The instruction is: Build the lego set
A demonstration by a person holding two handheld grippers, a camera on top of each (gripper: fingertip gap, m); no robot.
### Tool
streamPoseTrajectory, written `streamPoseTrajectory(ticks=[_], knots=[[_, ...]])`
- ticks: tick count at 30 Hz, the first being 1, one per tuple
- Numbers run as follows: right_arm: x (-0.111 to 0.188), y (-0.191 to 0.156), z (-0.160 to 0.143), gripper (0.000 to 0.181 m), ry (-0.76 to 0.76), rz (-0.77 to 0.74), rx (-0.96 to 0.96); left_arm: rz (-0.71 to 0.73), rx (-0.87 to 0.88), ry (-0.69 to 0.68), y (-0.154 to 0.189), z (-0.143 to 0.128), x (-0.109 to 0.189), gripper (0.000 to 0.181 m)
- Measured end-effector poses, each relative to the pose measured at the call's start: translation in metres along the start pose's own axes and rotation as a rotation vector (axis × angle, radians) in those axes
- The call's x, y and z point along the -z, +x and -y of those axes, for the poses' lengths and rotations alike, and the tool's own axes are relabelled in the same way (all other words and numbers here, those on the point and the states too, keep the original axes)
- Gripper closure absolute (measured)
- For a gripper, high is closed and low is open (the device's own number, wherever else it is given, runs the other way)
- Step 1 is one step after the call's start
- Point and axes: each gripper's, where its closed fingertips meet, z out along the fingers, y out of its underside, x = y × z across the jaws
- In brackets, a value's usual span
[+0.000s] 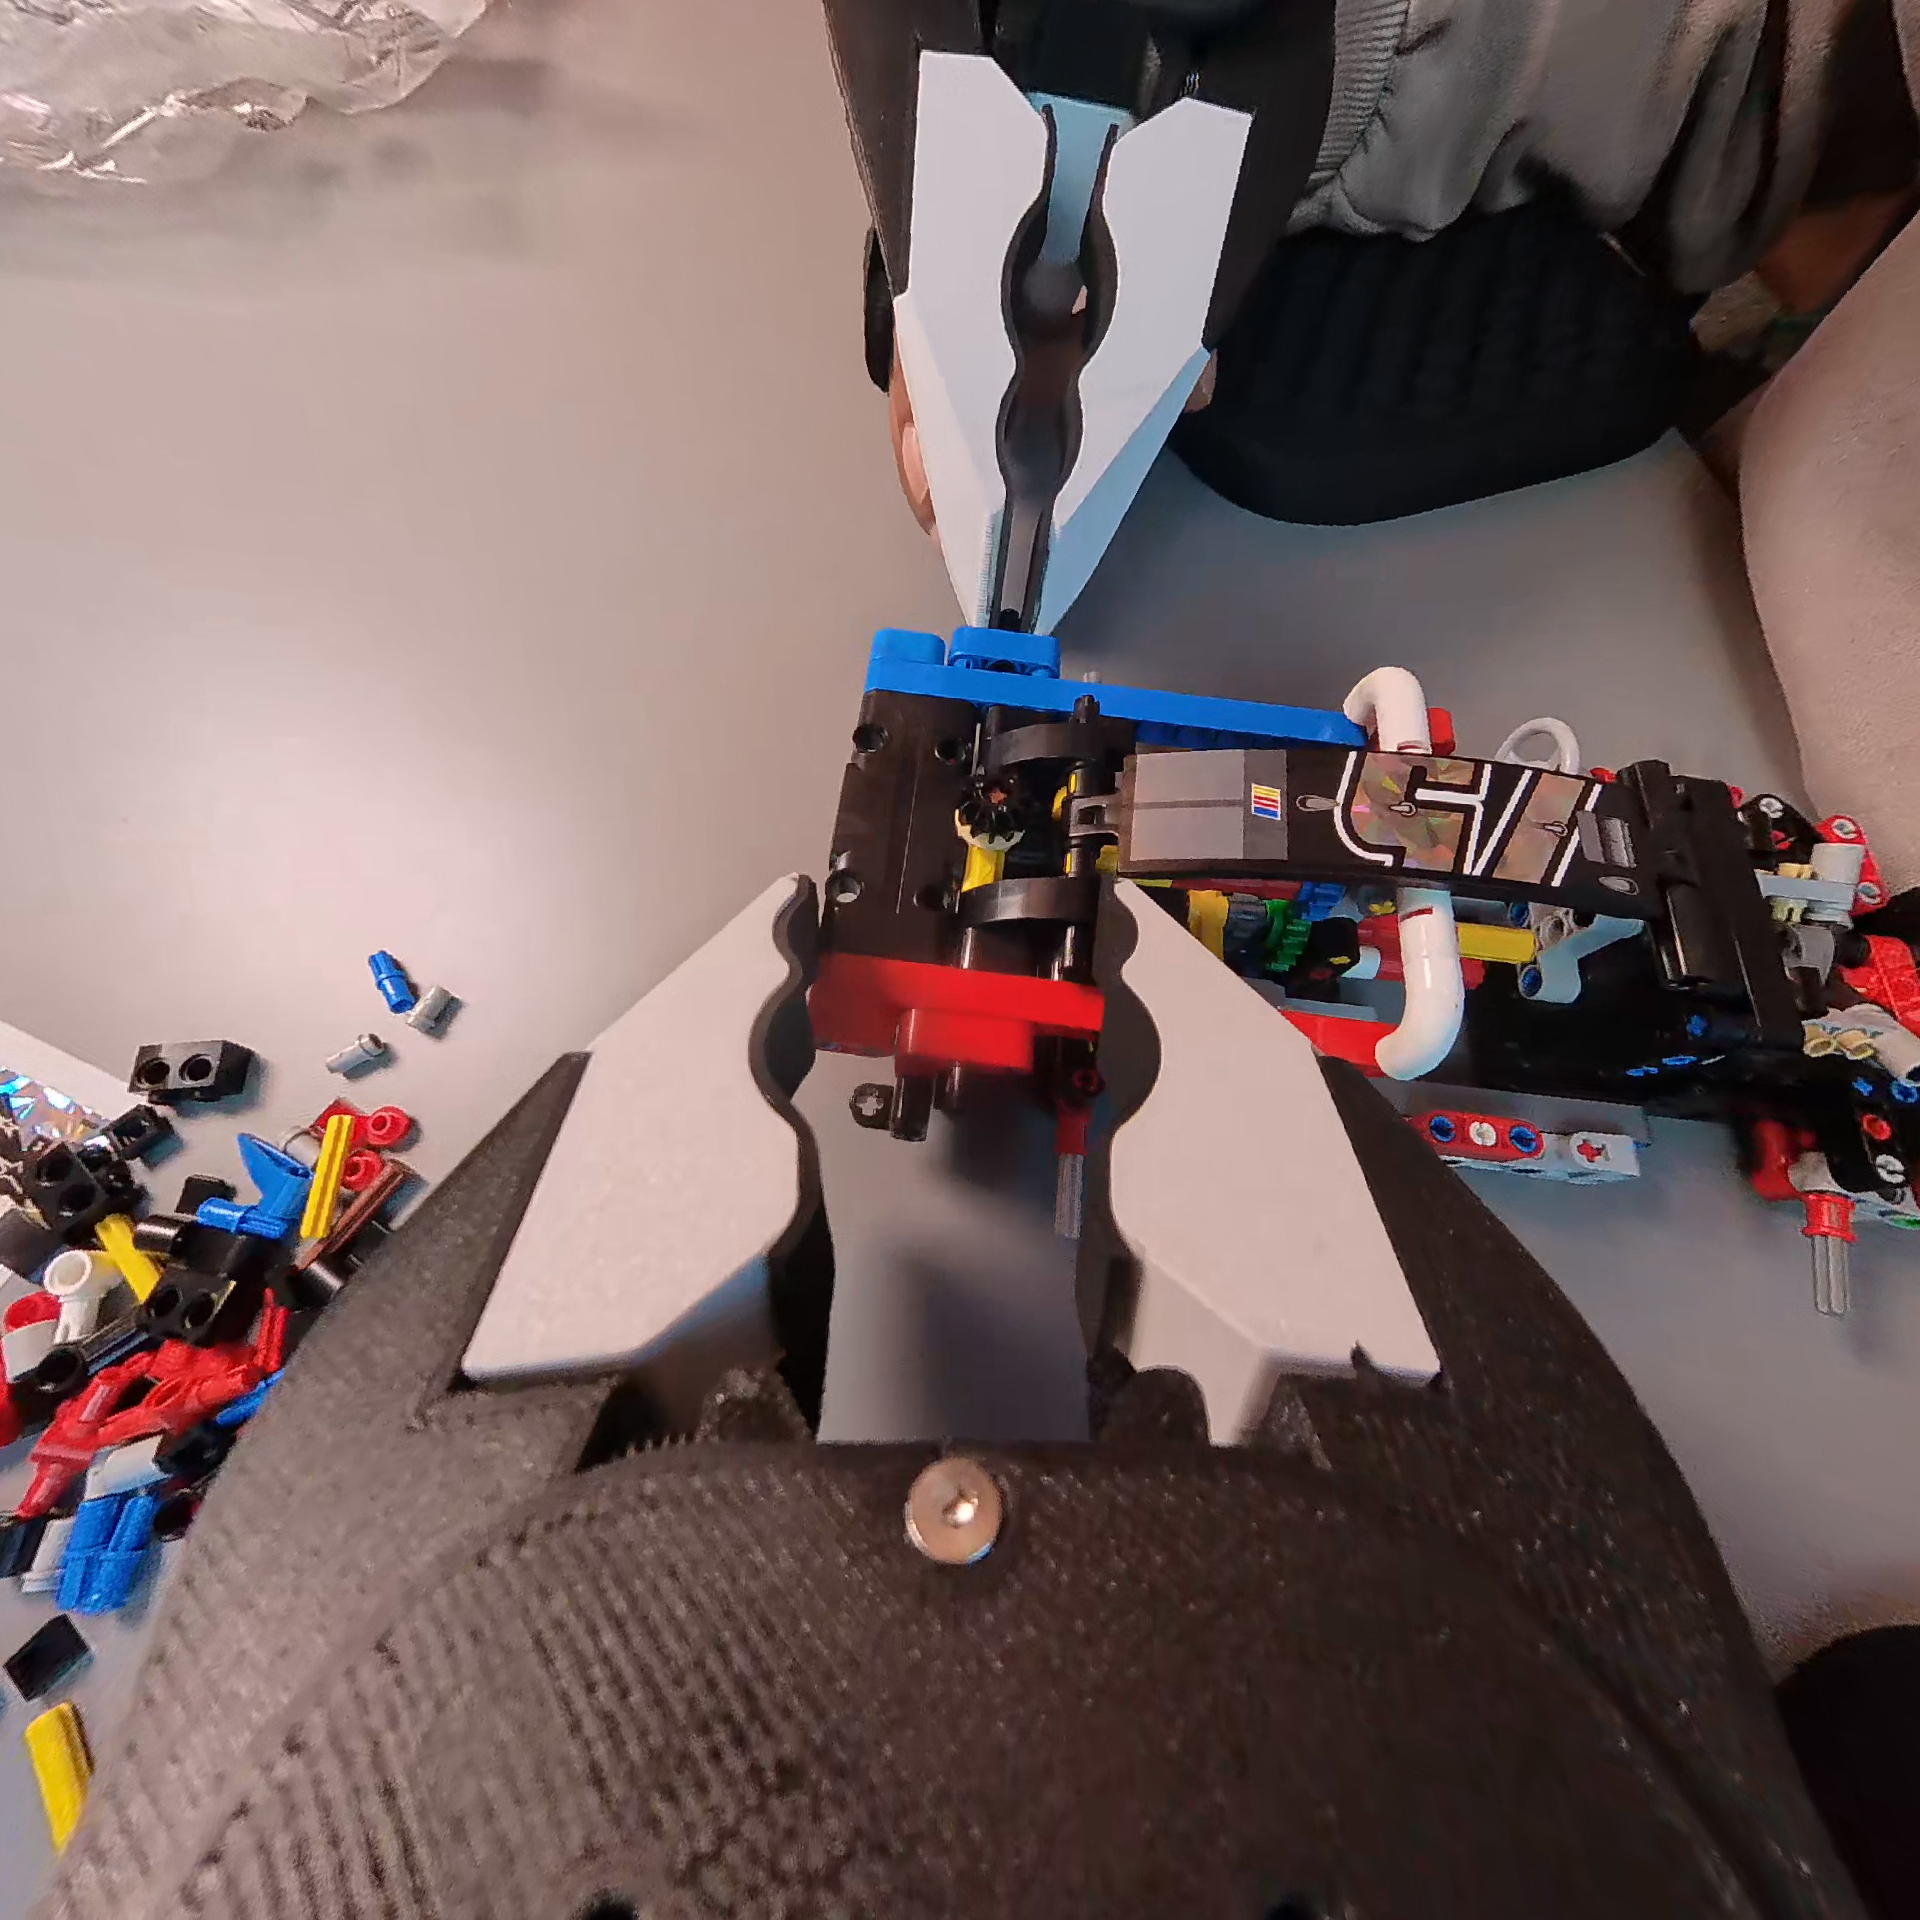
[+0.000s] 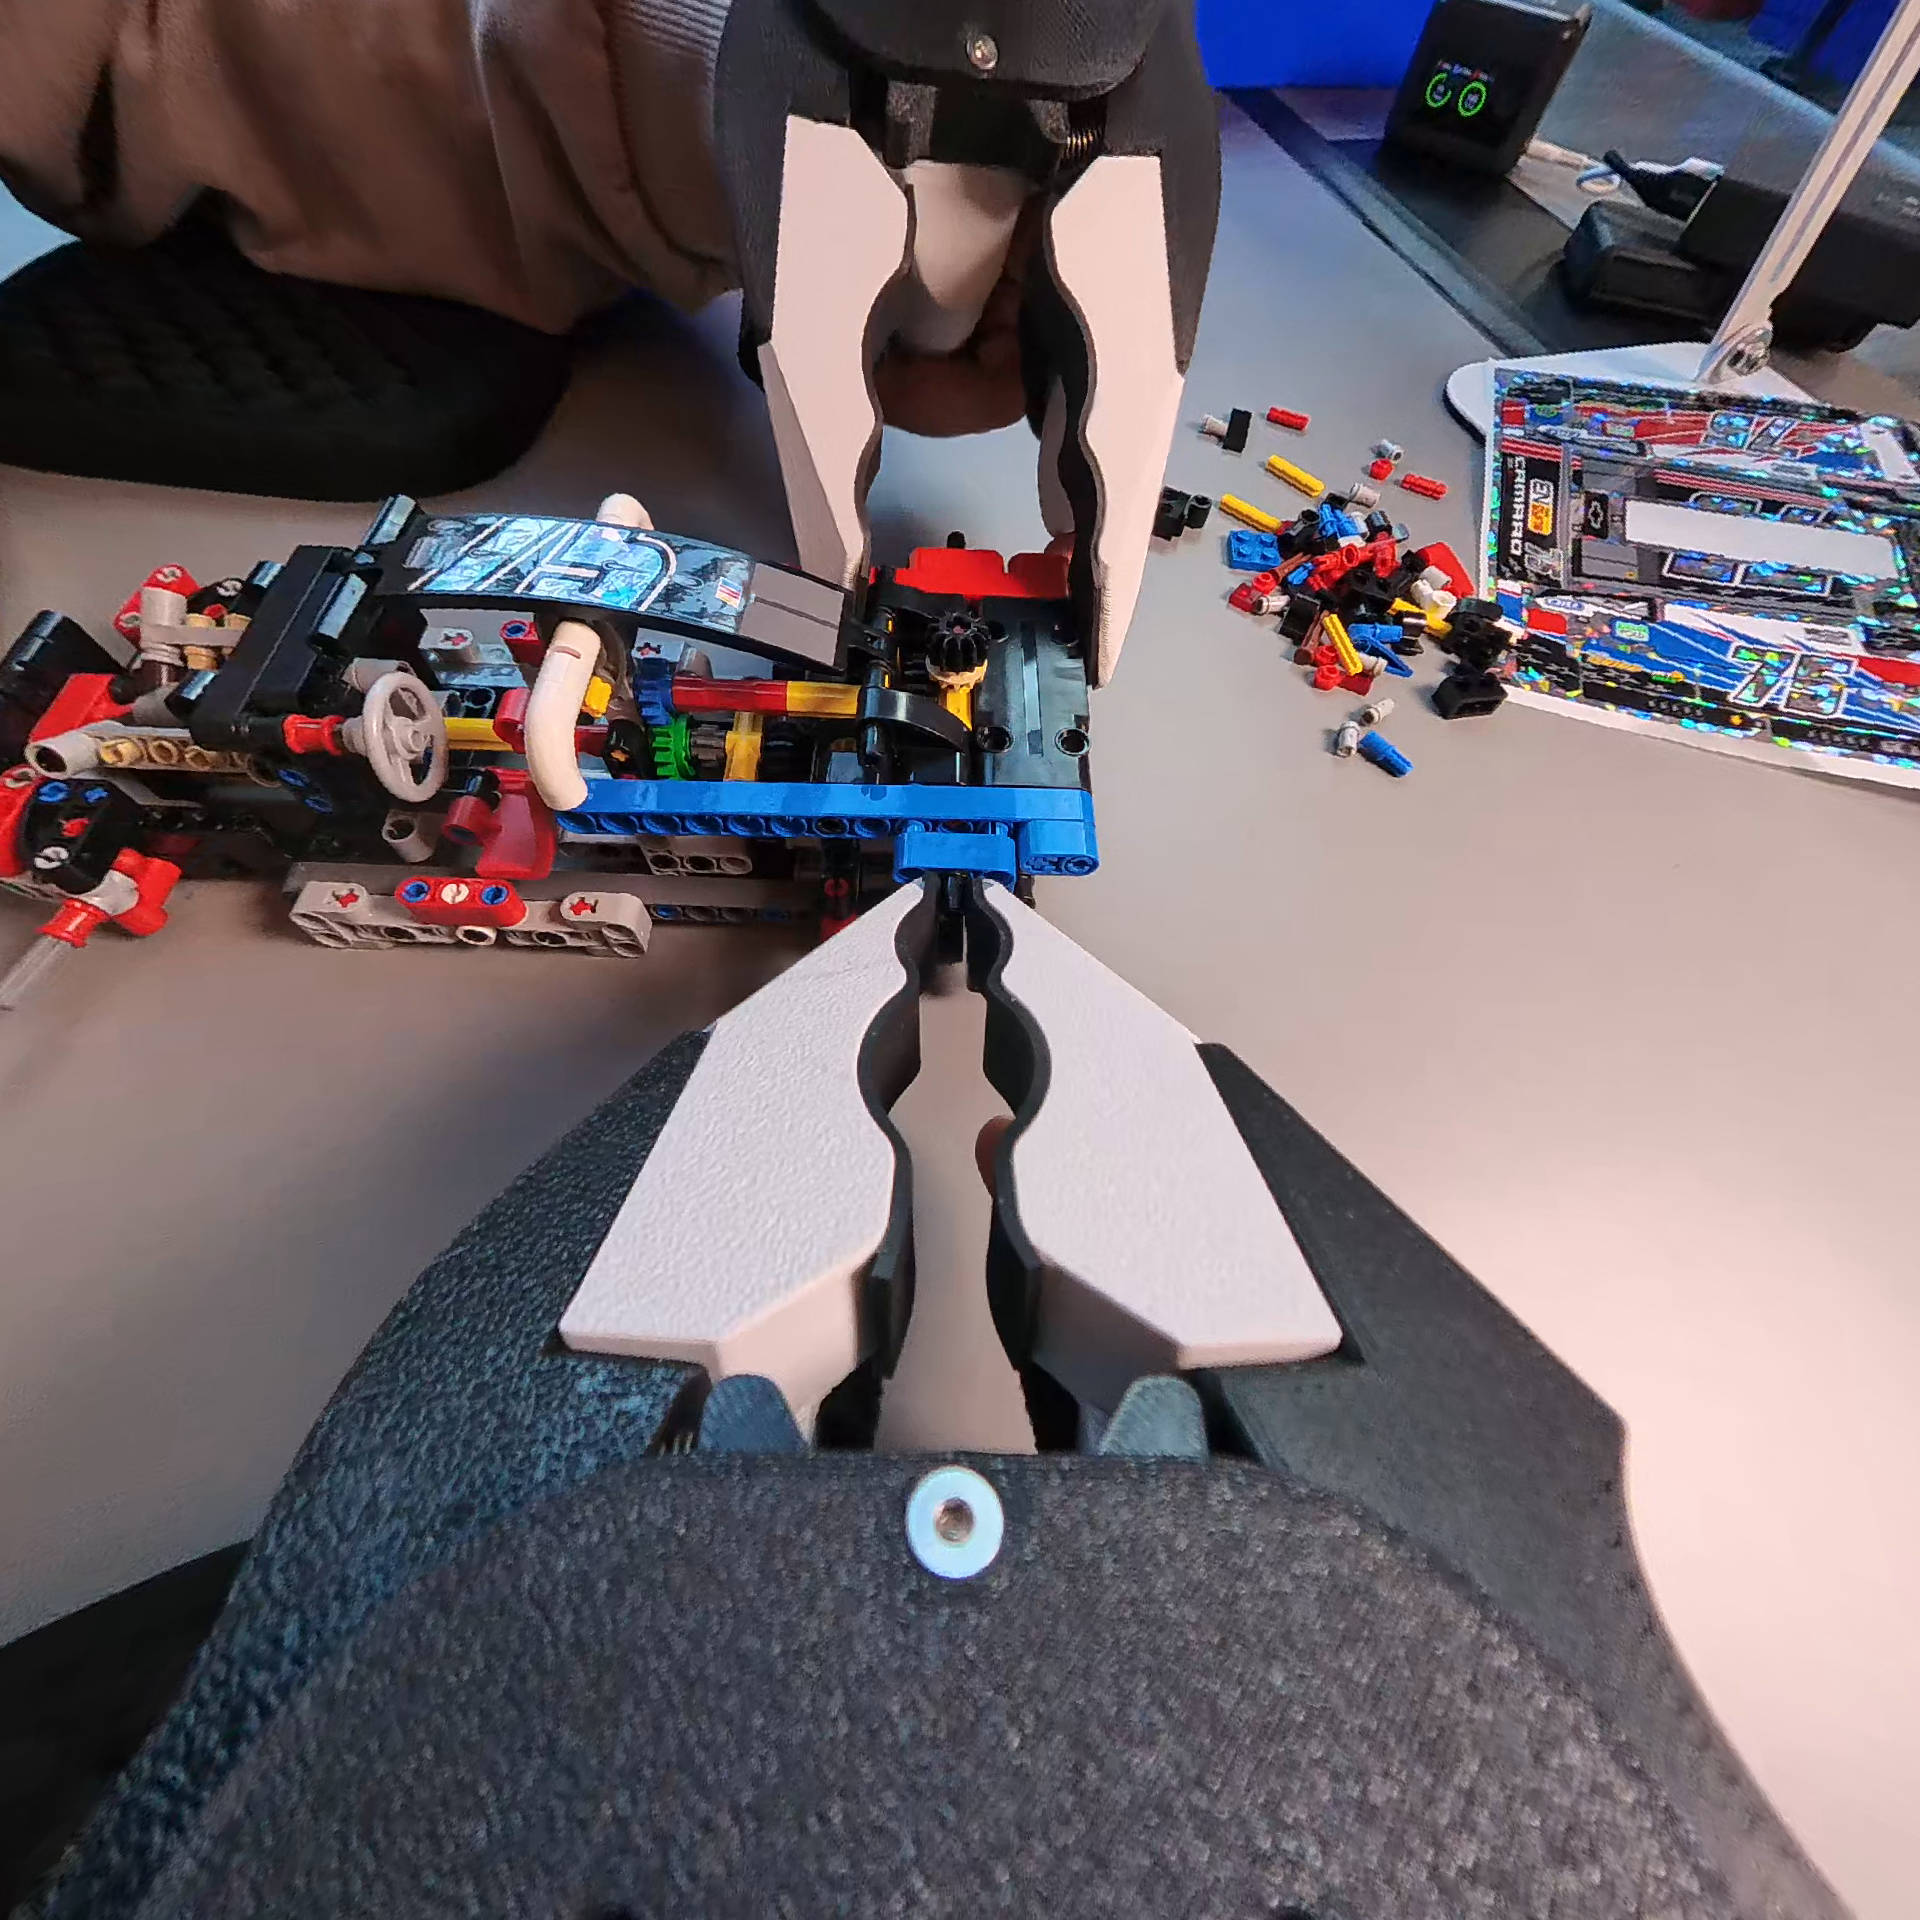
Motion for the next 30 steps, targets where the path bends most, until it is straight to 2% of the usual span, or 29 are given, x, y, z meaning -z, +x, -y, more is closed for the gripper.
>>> streamPoseTrajectory(ticks=[7,11,20,22,25,28,30], knots=[[-0.002,-0.002,0.002,0.180,-0.037,-0.020,-0.017,0.017,-0.025,0.005,0.001,0.000,-0.001,0.131],[-0.004,-0.003,0.004,0.180,-0.001,-0.017,-0.071,0.014,-0.026,0.019,0.002,-0.001,0.000,0.131],[-0.008,-0.001,0.005,0.179,-0.010,0.001,-0.020,0.008,-0.012,0.043,0.003,-0.002,0.003,0.131],[-0.005,-0.006,0.002,0.164,-0.028,0.053,-0.031,0.008,-0.006,0.055,0.003,-0.001,0.004,0.131],[0.004,0.000,-0.008,0.166,-0.070,0.039,-0.025,0.003,0.035,0.142,-0.001,0.009,0.020,0.120],[0.002,0.004,-0.010,0.172,-0.068,-0.003,-0.019,-0.034,0.098,0.256,-0.002,0.022,0.051,0.120],[-0.001,0.004,-0.020,0.171,-0.119,0.002,-0.006,-0.003,0.104,0.239,-0.006,0.015,0.063,0.121]])
